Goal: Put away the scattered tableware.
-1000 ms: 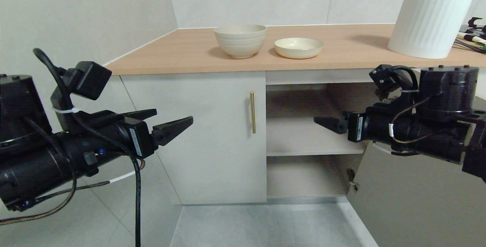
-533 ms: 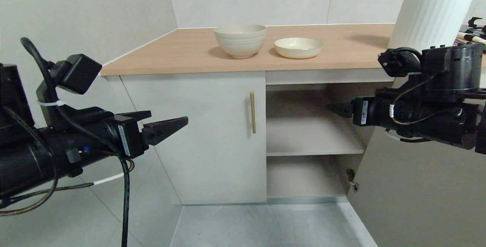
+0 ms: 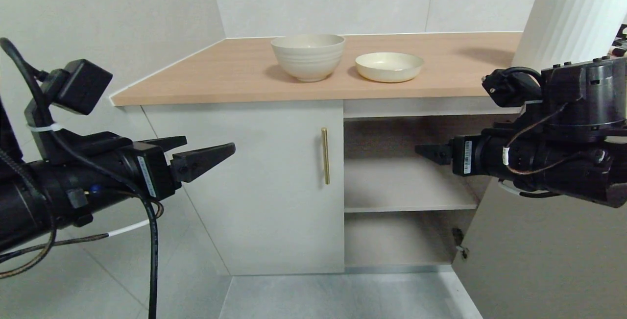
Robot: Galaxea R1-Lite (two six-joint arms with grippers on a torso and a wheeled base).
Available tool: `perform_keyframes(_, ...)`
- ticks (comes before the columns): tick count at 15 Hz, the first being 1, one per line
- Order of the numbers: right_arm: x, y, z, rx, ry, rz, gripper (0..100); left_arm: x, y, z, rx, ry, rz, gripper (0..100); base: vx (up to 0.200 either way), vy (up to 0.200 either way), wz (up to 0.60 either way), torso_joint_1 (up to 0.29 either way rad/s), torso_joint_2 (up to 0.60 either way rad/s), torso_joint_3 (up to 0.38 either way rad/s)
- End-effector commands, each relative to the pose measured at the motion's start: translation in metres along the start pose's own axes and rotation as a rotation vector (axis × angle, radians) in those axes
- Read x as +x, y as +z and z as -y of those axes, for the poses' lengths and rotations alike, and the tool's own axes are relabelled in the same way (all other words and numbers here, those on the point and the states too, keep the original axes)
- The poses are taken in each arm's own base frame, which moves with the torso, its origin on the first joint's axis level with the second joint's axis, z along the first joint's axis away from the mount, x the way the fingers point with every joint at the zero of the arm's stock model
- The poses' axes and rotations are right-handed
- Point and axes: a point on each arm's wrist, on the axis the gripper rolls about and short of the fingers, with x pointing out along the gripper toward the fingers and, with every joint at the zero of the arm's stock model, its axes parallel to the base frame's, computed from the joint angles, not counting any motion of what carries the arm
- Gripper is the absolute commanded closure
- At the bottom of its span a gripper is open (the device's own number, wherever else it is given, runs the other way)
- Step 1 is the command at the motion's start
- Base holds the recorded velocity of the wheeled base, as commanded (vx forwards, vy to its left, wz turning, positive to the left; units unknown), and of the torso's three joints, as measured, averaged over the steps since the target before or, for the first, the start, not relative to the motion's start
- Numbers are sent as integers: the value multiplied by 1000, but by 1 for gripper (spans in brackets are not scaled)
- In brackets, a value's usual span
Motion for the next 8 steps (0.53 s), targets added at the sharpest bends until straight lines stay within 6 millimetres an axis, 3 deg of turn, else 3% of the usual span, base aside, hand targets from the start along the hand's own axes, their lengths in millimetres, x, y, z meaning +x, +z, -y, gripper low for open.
perform_keyframes(1, -2, -1, 0, -1, 8, -2, 0, 0, 0, 0, 0, -1, 0, 0, 200, 0, 0, 7, -2, 2)
perform_keyframes(6, -5, -6, 0, -8, 27, -18, 0, 0, 1, 0, 0, 1, 3, 0, 200, 0, 0, 3, 2, 4)
perform_keyframes(8, -11, -6, -1, -12, 48, -15, 0, -5, 2, 1, 2, -4, 16, 0, 0, 0, 0, 0, 0, 0)
